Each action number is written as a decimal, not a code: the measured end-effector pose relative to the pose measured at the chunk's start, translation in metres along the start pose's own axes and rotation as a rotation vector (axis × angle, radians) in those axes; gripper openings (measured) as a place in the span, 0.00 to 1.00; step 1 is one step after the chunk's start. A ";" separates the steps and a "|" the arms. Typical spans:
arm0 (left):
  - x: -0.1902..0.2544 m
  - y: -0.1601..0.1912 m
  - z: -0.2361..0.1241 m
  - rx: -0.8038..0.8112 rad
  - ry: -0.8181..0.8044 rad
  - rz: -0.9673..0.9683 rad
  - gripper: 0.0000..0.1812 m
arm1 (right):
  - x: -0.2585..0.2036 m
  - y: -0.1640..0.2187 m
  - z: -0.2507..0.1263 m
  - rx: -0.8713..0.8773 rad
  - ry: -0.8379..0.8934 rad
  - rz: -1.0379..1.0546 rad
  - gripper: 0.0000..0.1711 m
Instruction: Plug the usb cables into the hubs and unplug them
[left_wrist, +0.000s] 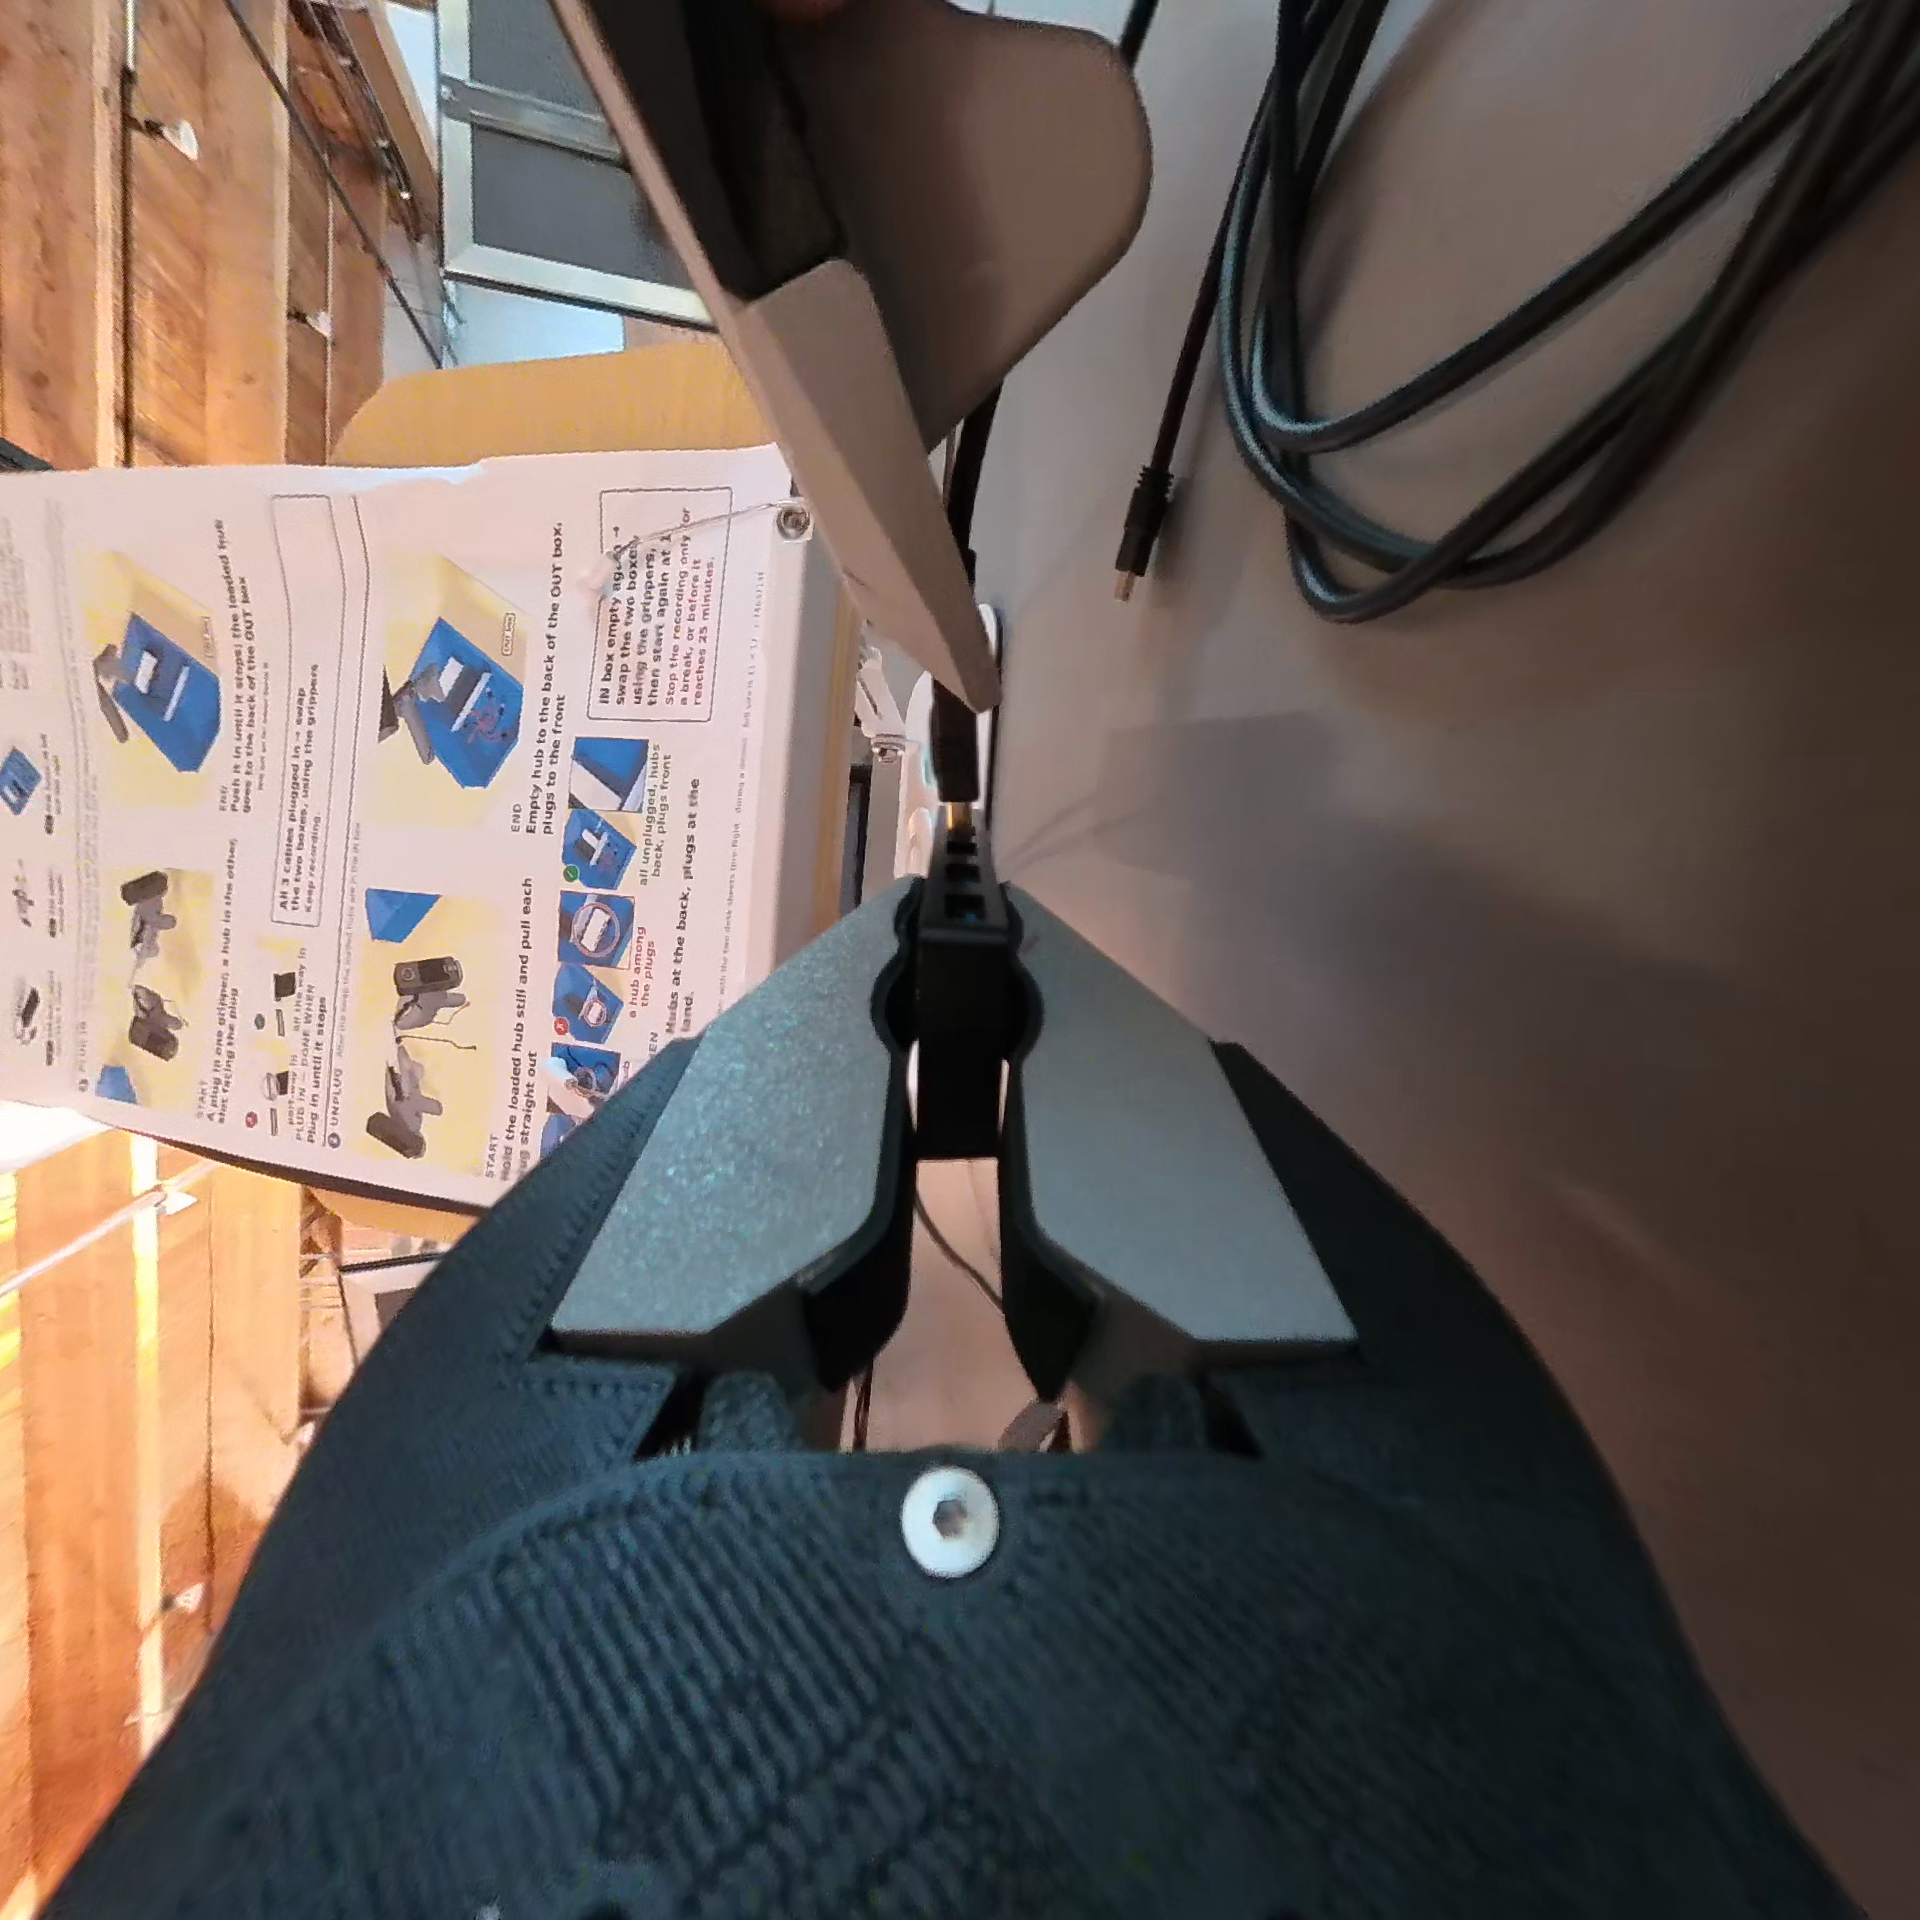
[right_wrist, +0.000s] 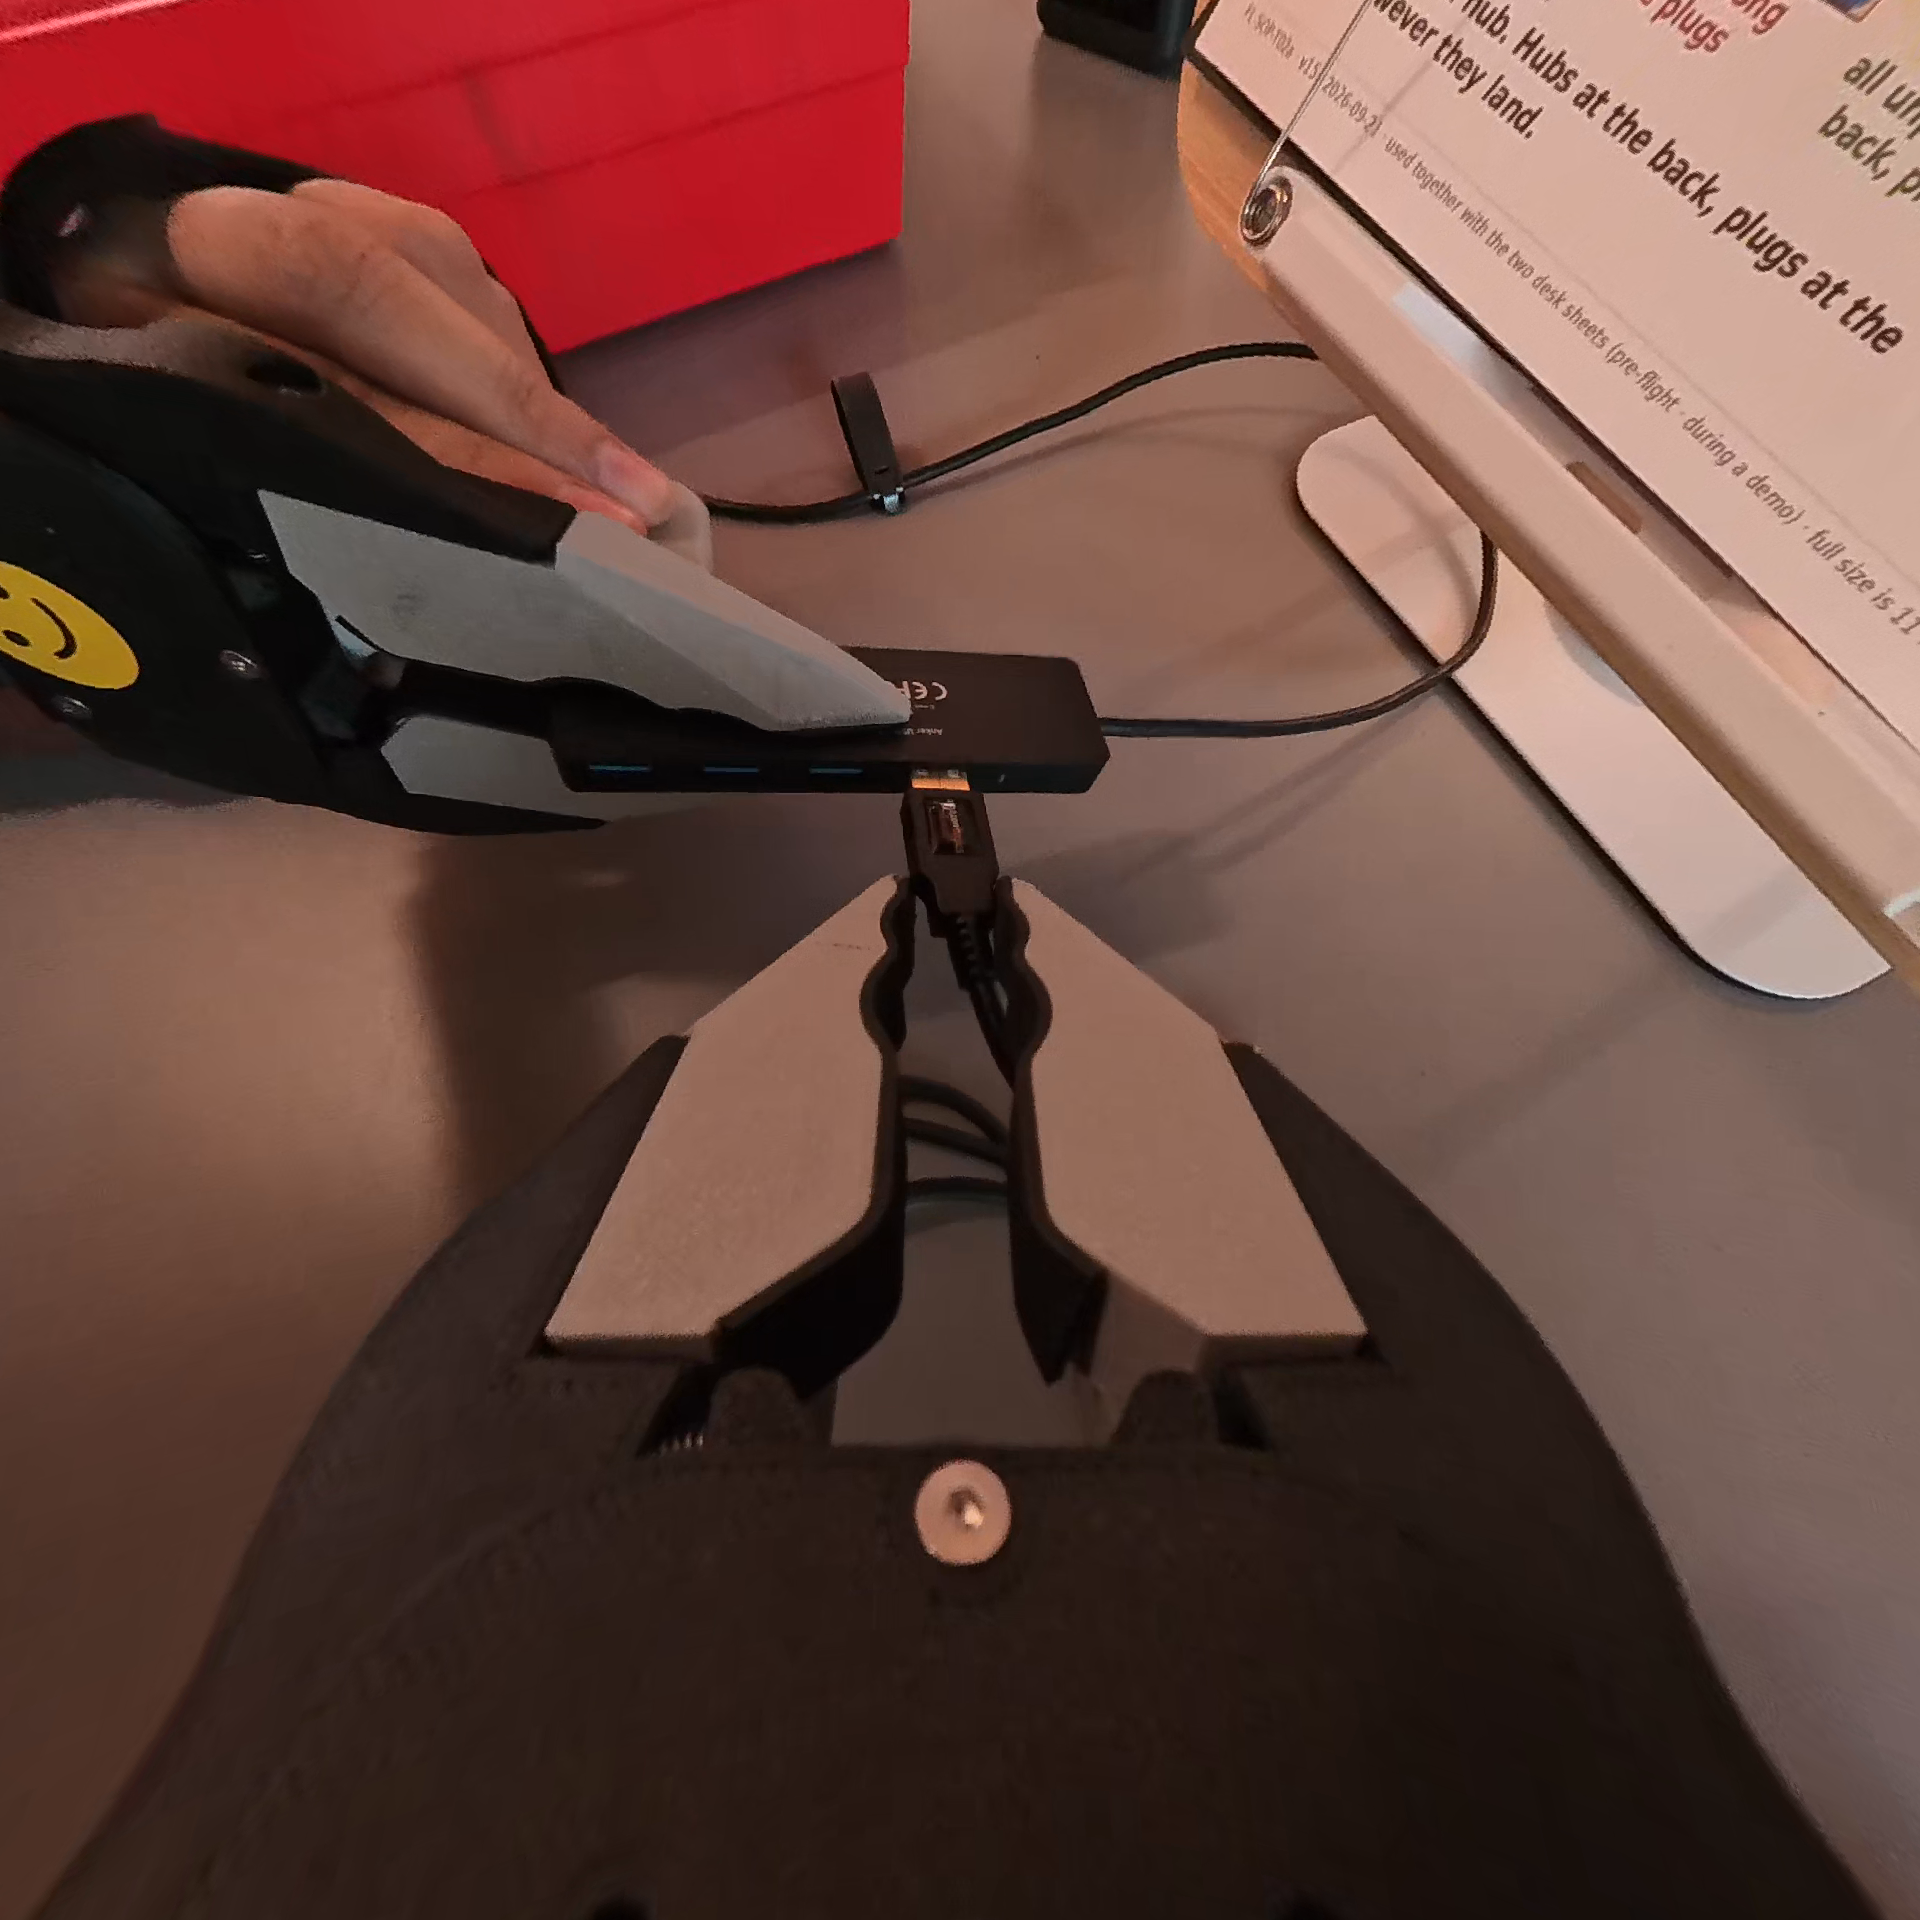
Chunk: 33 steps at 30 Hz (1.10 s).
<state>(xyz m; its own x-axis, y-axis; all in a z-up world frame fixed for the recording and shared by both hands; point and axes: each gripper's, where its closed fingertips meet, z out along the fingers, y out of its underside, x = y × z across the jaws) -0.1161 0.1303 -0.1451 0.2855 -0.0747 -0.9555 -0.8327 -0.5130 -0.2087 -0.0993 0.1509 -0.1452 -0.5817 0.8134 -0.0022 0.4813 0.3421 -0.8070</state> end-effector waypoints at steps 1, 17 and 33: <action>0.002 -0.001 0.000 -0.002 0.005 0.010 0.04 | 0.000 0.002 0.000 -0.010 -0.004 -0.006 0.07; -0.007 -0.018 -0.013 0.122 0.012 -0.072 0.05 | -0.009 -0.006 -0.009 0.085 -0.152 0.026 0.07; -0.008 -0.005 -0.009 0.084 0.008 -0.188 0.08 | -0.014 -0.004 -0.012 0.085 -0.252 0.094 0.07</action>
<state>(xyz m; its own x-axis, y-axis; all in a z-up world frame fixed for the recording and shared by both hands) -0.1099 0.1264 -0.1343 0.4427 0.0089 -0.8966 -0.8012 -0.4450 -0.4000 -0.0851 0.1442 -0.1351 -0.6870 0.6933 -0.2176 0.4904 0.2214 -0.8429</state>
